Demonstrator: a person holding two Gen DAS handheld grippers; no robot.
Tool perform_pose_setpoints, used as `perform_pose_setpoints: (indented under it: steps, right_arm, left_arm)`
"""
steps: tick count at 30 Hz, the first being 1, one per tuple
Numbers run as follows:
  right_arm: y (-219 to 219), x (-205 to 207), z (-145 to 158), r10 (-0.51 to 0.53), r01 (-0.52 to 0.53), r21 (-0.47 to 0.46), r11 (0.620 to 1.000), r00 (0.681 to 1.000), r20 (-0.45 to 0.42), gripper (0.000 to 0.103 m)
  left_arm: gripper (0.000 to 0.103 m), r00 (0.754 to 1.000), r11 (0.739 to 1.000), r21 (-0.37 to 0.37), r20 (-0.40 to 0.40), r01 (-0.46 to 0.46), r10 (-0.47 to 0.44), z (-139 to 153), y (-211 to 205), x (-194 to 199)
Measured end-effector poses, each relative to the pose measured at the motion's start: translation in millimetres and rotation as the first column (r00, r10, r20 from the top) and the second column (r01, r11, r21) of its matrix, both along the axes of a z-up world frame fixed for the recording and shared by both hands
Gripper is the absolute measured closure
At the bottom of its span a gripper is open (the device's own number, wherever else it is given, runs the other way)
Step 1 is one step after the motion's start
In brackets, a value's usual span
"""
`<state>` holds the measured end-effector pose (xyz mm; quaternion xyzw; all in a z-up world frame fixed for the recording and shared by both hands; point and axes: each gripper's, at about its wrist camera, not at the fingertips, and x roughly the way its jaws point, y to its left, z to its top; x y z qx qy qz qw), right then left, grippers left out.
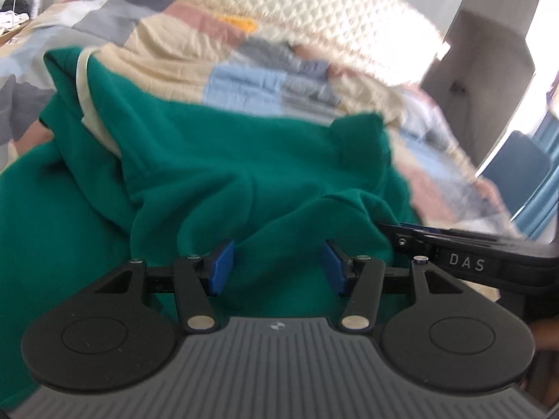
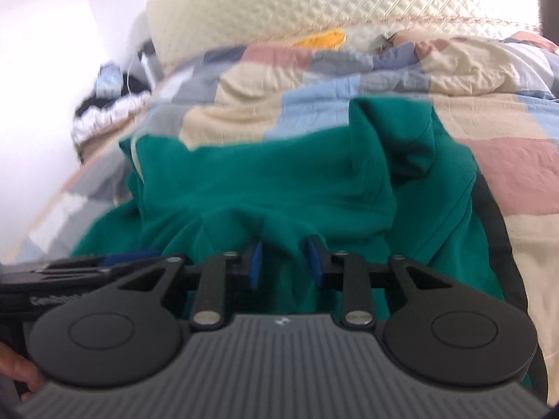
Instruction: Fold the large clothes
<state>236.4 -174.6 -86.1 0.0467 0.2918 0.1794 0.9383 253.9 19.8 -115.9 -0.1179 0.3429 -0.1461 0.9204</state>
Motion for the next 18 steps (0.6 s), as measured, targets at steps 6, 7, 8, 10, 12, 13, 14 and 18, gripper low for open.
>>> perform_pose_setpoints:
  steps: [6,7,8,10,12,13,14,18]
  right_arm:
    - [4.7,18.8,-29.3,-0.009,0.007,-0.046,0.999,0.999,-0.051,0.077]
    - [5.7,19.3,-30.4,-0.009,0.006,-0.050,0.999,0.999,-0.049,0.077]
    - [6.1,19.8,-31.2,-0.009,0.006,-0.051,0.999,0.999,-0.049,0.077]
    - [5.9,18.7,-32.6,-0.007,0.005,-0.049,0.999,0.999,-0.045,0.077]
    - [2.6,14.0,-31.8,-0.012,0.011,-0.030,0.999,0.999,-0.034,0.076]
    - [-0.9,11.2,-31.8,-0.018,0.018,-0.006,1.000,0.999,-0.029,0.076]
    - [-5.4,8.2,-31.8,-0.029,0.029,0.019,0.999,0.999,-0.023,0.076]
    - [-9.5,-15.7,-23.0,-0.049,0.048,0.022,0.999,0.998,0.048,0.075]
  left_arm:
    - [0.042,1.000,1.000,0.025,-0.019,0.001,0.000,-19.8,-4.3,9.5]
    - [0.042,1.000,1.000,0.023,-0.018,-0.002,0.002,-21.6,-3.9,10.6]
    - [0.042,1.000,1.000,0.021,-0.018,-0.003,0.003,-22.8,-2.9,11.8]
    - [0.042,1.000,1.000,0.019,-0.015,-0.004,0.004,-23.3,-2.5,13.8]
    - [0.042,1.000,1.000,0.019,-0.010,-0.004,0.004,-21.1,-3.6,15.9]
    - [0.042,1.000,0.999,0.032,-0.001,0.008,-0.008,-19.6,-4.4,14.9]
    - [0.042,1.000,0.999,0.049,0.008,0.016,-0.017,-17.1,-6.0,15.9]
    - [0.042,1.000,0.999,0.046,0.012,0.006,-0.006,-2.0,-3.8,5.7]
